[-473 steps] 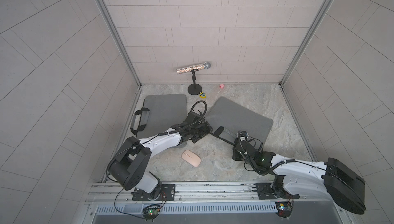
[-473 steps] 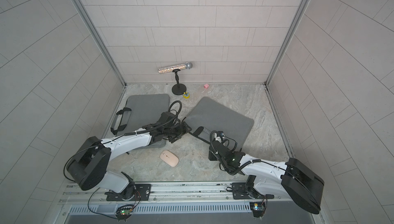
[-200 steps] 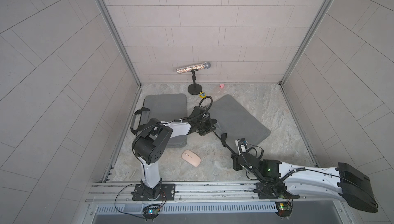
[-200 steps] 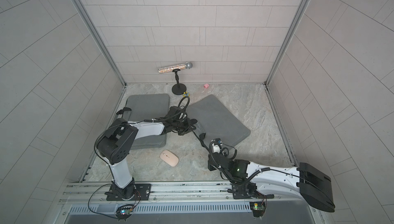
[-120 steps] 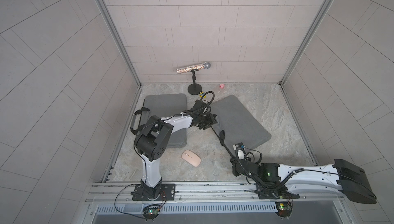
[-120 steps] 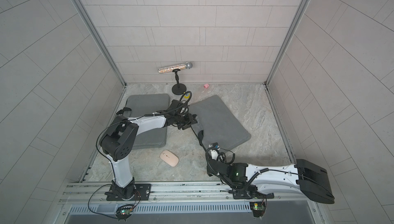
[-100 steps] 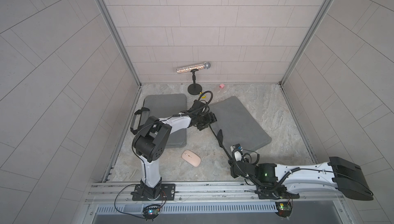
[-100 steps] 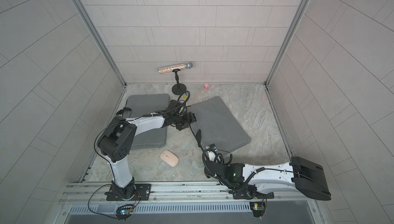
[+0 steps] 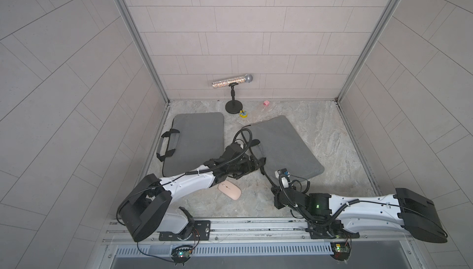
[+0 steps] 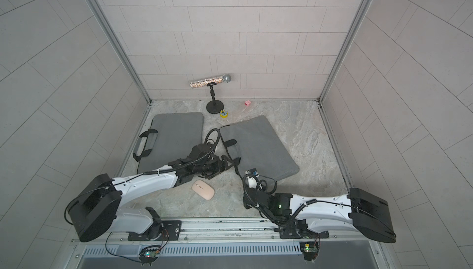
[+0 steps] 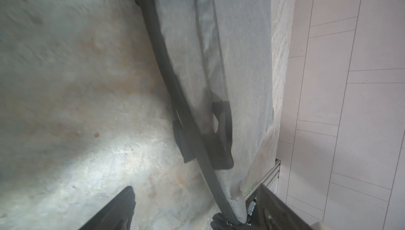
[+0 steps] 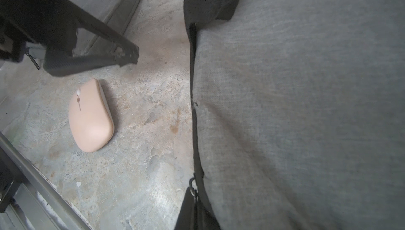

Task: Put the mouse into the laptop bag
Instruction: Zip the zipper on the zippered laptop bag.

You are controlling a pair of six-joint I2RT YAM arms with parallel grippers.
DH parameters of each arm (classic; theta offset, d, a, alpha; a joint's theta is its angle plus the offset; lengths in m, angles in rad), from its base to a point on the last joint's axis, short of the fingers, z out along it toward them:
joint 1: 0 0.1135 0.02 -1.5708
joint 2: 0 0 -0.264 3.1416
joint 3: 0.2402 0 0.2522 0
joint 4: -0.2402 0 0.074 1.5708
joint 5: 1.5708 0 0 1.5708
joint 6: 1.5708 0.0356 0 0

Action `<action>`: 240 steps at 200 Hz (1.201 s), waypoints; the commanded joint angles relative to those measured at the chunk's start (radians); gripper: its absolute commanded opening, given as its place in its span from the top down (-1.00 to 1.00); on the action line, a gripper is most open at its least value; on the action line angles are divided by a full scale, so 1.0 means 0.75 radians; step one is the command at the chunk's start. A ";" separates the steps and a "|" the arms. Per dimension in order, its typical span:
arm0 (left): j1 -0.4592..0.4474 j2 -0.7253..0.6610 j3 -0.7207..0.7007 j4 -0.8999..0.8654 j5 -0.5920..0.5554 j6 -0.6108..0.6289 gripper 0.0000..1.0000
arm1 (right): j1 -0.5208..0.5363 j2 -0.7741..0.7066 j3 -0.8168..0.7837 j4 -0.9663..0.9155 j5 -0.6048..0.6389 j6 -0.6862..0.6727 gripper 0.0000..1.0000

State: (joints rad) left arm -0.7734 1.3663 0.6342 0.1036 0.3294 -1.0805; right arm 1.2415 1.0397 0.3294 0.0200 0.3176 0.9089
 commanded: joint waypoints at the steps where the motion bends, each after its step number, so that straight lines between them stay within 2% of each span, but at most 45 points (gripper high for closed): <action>1: -0.057 -0.010 -0.049 0.175 -0.060 -0.113 -0.79 | -0.009 -0.022 0.022 0.155 -0.019 -0.039 1.00; 33: -0.154 0.044 -0.042 0.252 -0.084 -0.153 -0.68 | -0.009 -0.045 0.007 0.209 -0.076 -0.065 1.00; 55: -0.194 0.090 -0.024 0.292 -0.100 -0.169 -0.52 | -0.009 -0.060 -0.009 0.237 -0.102 -0.067 1.00; 76: -0.208 0.144 -0.013 0.340 -0.079 -0.185 -0.19 | -0.009 -0.059 -0.030 0.262 -0.108 -0.054 1.00; 91: -0.210 0.181 -0.017 0.385 -0.063 -0.204 0.24 | -0.009 -0.057 -0.038 0.270 -0.124 -0.050 1.00; 106: -0.210 0.208 -0.022 0.417 -0.063 -0.210 0.43 | -0.009 -0.061 -0.055 0.289 -0.144 -0.048 1.00; 125: -0.208 0.234 -0.001 0.395 -0.058 -0.196 0.84 | -0.008 -0.070 -0.086 0.309 -0.160 -0.033 1.00; 139: -0.200 0.247 0.015 0.374 -0.068 -0.181 1.00 | -0.007 -0.075 -0.097 0.287 -0.171 -0.032 1.00; 171: -0.123 0.275 0.030 0.337 -0.048 -0.144 1.00 | -0.008 -0.087 -0.135 0.220 -0.189 -0.030 1.00; 197: -0.052 0.314 0.032 0.365 -0.003 -0.116 1.00 | -0.012 -0.133 -0.162 0.101 -0.093 -0.018 1.00; 240: 0.041 0.459 0.073 0.466 0.146 -0.113 1.00 | -0.025 -0.231 -0.187 -0.027 -0.041 -0.019 1.00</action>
State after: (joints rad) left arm -0.8047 1.6512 0.6678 0.3973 0.4774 -1.1870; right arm 1.2182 0.9100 0.2028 0.0948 0.2573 0.8848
